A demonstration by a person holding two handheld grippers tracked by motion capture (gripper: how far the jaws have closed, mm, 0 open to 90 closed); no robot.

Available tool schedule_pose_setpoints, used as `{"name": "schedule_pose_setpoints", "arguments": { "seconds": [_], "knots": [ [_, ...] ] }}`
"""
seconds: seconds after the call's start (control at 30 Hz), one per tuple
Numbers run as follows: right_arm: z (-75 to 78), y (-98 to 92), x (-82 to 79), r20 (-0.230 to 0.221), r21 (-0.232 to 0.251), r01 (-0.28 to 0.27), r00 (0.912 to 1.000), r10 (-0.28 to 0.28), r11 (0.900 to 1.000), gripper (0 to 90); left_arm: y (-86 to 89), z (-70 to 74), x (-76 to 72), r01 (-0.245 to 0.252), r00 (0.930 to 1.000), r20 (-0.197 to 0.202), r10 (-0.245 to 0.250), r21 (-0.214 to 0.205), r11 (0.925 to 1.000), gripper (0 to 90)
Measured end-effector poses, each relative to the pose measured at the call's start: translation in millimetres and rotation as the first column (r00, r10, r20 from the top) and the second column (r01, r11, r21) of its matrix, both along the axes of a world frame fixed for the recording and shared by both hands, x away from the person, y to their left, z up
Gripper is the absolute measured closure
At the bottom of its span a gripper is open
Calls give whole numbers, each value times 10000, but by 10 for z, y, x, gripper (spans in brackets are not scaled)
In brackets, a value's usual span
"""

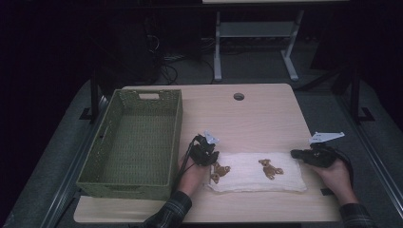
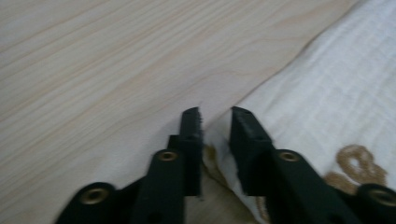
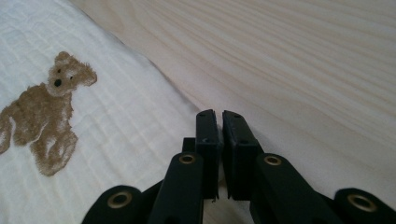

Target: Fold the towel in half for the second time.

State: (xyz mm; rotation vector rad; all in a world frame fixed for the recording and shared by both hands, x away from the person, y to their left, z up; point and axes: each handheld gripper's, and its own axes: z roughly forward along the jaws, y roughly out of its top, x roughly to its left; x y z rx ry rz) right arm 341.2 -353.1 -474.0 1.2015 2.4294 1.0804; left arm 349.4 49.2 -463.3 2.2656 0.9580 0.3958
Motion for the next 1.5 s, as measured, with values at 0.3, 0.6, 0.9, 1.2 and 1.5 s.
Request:
{"name": "schedule_pose_setpoints", "arguments": {
  "seconds": [0.3, 0.6, 0.9, 1.2, 1.5],
  "knots": [
    [87, -60, 56, 369, -47, 129, 9992, -127, 9999, 862, 43, 68, 33, -412, 9991, -18, 412, -568, 9975, 869],
    [267, -72, 299, 1148, 214, 405, 9925, -427, 9989, 864, 65, 272, 107, -923, 9847, 1403, 1032, -823, 9923, 869],
    [351, -123, 49, 1331, 293, 179, 9909, -217, 9994, 867, 131, 406, -112, -511, 9881, 1369, 703, -1391, 9890, 871],
    [340, -142, -199, 1146, 188, 112, 9933, -133, 9998, 871, 144, 402, -349, -170, 9907, 1326, 307, -1029, 9945, 875],
    [290, -147, -376, 961, 148, -118, 9953, 104, 9998, 870, 145, 375, -509, -96, 9928, 1179, 197, -858, 9963, 875]
  ]
}}
